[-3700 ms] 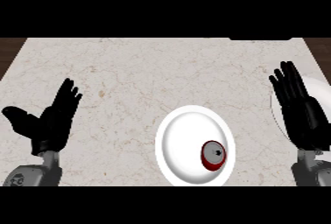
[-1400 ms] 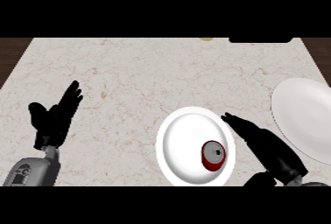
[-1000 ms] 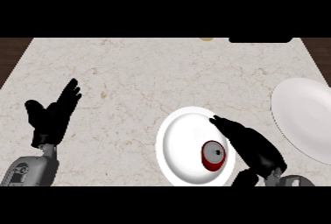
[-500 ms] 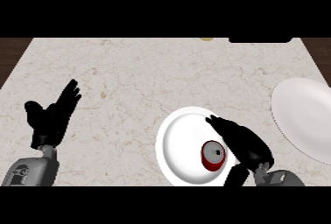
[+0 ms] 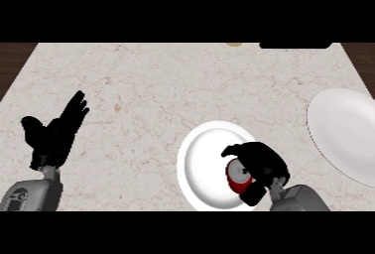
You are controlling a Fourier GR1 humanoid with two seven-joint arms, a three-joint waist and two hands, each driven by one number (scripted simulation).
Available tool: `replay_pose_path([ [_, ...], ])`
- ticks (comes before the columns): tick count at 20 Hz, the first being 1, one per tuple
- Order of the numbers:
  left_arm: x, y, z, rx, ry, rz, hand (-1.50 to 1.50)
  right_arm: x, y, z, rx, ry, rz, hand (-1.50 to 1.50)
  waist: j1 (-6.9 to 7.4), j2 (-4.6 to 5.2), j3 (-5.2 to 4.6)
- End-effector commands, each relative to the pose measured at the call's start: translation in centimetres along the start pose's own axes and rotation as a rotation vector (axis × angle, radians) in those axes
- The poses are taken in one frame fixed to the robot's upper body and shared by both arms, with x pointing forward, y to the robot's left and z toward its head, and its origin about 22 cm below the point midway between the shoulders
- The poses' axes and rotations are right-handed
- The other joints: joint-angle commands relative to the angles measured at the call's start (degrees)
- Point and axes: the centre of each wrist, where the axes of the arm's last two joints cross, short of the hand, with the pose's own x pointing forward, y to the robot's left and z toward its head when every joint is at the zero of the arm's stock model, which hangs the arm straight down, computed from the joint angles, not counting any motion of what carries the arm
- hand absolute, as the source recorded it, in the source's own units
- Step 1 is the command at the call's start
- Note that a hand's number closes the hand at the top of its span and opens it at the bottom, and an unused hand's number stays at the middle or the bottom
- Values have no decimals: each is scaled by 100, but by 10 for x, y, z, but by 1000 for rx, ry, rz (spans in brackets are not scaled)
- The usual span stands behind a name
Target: Pick the can from the plate and place it in the plate
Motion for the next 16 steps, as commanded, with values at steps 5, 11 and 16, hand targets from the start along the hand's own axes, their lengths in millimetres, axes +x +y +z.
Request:
replay_pose_path([
  [5,2,-3,-15,3,2,1,0,13,18,-4,37,-87,7,150,-20,7,4],
  [11,-4,-17,0,16,15,-3,0,25,10,17,-118,-88,-17,150,-33,-1,3],
  [16,-2,0,-3,14,-20,7,0,3,23,39,-288,-121,59,150,-60,-2,4],
])
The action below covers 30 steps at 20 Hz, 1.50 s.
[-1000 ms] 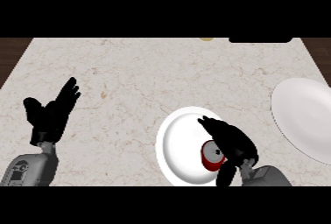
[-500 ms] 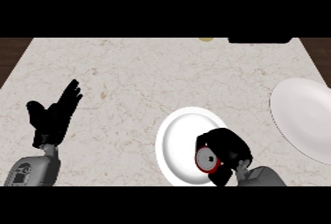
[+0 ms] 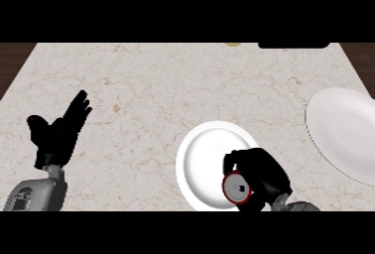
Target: Pick the can from the plate and place it in the plate
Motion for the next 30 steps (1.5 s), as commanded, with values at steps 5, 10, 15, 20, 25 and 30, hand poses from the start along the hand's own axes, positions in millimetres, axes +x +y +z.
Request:
replay_pose_path([
  [5,9,7,5,20,16,2,0,-27,4,39,-326,-53,-11,150,-24,-26,6],
  [10,-4,5,10,23,23,2,0,-21,-45,64,-733,-28,-28,150,-89,-46,2],
  [15,5,-11,13,11,4,-1,0,-45,-55,88,-902,131,-38,150,-29,-15,4],
  [20,6,-7,-9,0,-9,-5,0,-88,-80,94,-935,217,-197,150,-28,15,2],
  [25,1,-2,-9,-17,0,11,0,-149,-79,92,-970,278,-250,150,3,19,4],
  [30,6,-5,-9,-19,-1,19,0,-209,-108,92,-960,338,-254,150,33,24,4],
])
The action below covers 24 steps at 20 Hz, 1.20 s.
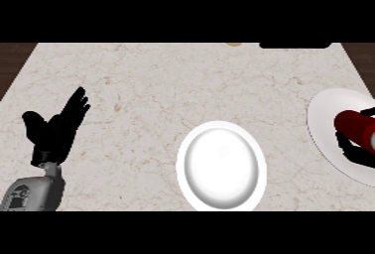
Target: Pick the can from the plate and place it in the plate
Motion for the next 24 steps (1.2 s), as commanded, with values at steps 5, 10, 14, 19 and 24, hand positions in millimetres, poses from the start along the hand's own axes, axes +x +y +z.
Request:
replay_pose_path([
  [5,3,-15,12,-7,5,3,0,-85,-20,-34,23,81,83,150,63,4,4],
  [10,7,-11,2,-14,4,2,0,-111,-2,-50,198,121,92,150,106,20,7],
  [14,-8,7,-3,-12,6,2,0,-142,-16,-43,309,191,-25,-150,67,32,5],
  [19,-2,-5,-1,-1,6,-10,0,-141,8,-49,261,24,-61,-150,41,10,3],
  [24,-10,-7,2,-7,10,0,0,-131,-16,-62,88,-178,-269,-150,-26,-20,1],
])
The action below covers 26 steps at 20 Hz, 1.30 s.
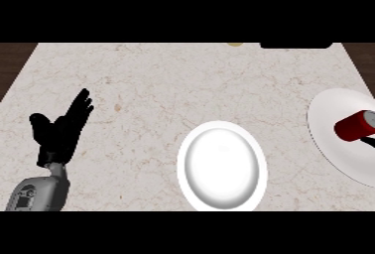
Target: Pick the can from the plate and place it in the plate
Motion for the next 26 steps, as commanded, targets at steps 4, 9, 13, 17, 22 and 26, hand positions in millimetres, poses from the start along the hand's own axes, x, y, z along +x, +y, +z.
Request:
replay_pose_path([
  [4,-8,10,7,17,12,2,0,9,-8,3,-86,-201,-319,-150,-107,-39,-11],
  [9,-8,-7,13,32,15,-3,0,-1,-34,11,-5,-3,-533,-150,-107,-49,-11],
  [13,3,13,-4,17,9,1,0,-9,-58,13,83,30,-665,-150,-88,-8,-8],
  [17,-2,-19,-6,-4,23,5,0,-8,-60,19,77,-7,-655,-150,-42,-7,-7],
  [22,-4,11,-5,10,0,9,0,-45,-77,50,22,-7,-637,-150,11,10,0],
  [26,10,-7,-4,3,-1,3,0,-54,-84,60,17,-3,-624,-150,17,7,3],
])
